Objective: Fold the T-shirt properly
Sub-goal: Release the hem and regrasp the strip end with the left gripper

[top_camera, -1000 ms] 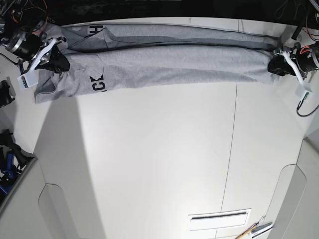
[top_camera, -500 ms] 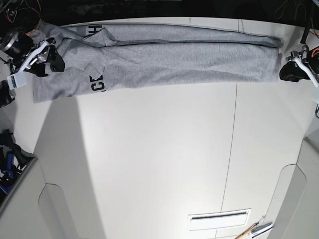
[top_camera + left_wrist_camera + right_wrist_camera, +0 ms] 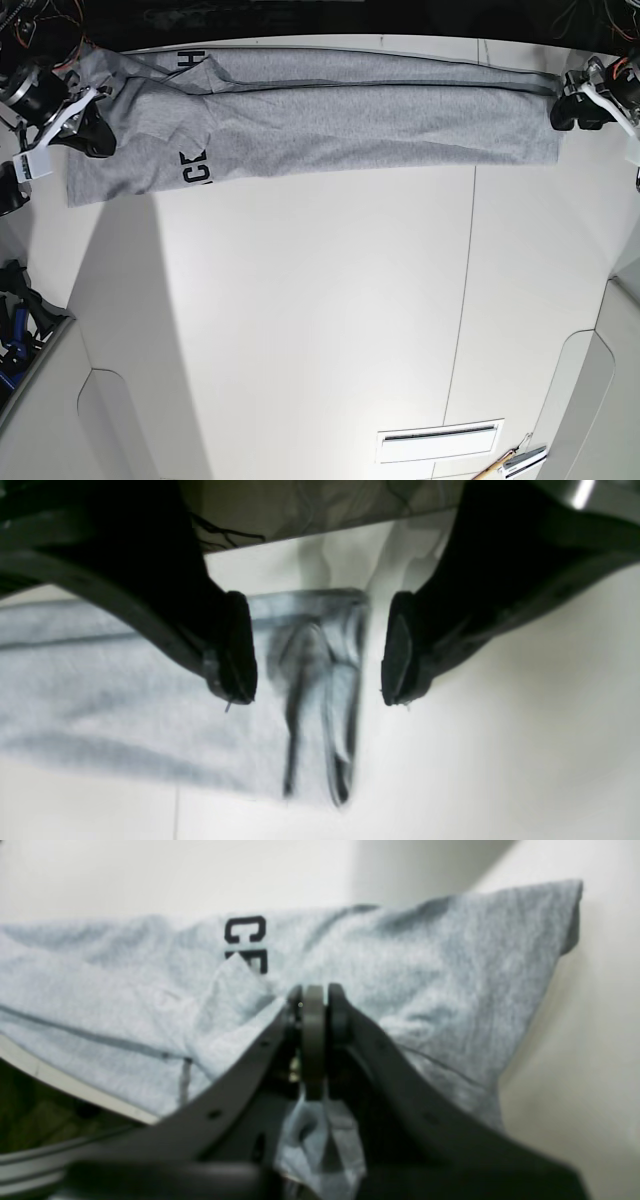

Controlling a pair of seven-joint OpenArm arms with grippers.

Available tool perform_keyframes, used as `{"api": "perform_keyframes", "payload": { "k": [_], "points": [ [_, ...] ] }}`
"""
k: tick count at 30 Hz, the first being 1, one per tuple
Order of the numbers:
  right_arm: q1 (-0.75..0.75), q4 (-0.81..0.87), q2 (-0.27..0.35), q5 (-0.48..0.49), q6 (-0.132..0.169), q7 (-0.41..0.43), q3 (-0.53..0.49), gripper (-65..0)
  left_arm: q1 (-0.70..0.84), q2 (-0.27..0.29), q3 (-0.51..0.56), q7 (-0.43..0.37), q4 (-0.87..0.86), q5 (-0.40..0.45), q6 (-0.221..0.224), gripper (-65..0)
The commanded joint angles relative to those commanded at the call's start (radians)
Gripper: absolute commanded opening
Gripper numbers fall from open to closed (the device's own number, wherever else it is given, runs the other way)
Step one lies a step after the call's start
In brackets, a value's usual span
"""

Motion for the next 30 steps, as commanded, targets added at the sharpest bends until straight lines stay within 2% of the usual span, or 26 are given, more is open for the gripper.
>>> {"api": "perform_keyframes", "payload": {
  "k": [9, 12, 19, 24, 30],
  "points": [
    [0.0, -0.016, 0.0, 0.003, 0.0, 0.002, 0.0, -65.0, -0.001, 0.002, 0.045, -0.024, -0.043, 0.002, -0.006, -22.8],
    [0.0, -0.016, 0.0, 0.003, 0.0, -0.004, 0.0, -65.0, -0.007, 0.002, 0.085, -0.049, -0.078, 0.051, -0.006, -22.8],
    [0.0, -0.016, 0.0, 0.003, 0.0, -0.005, 0.0, -65.0, -0.011, 0.002, 0.088, -0.06, -0.091, 0.043, -0.006, -22.8],
    [0.0, -0.016, 0.0, 0.004, 0.0, -0.007, 0.0, -65.0, -0.011, 0.002, 0.088, -0.121, -0.111, 0.078, -0.006, -22.8],
    [0.0, -0.016, 0.0, 0.004, 0.0, -0.009, 0.0, -65.0, -0.011, 0.002, 0.114, -0.118, -0.12, 0.08, -0.006, -22.8]
  ]
}}
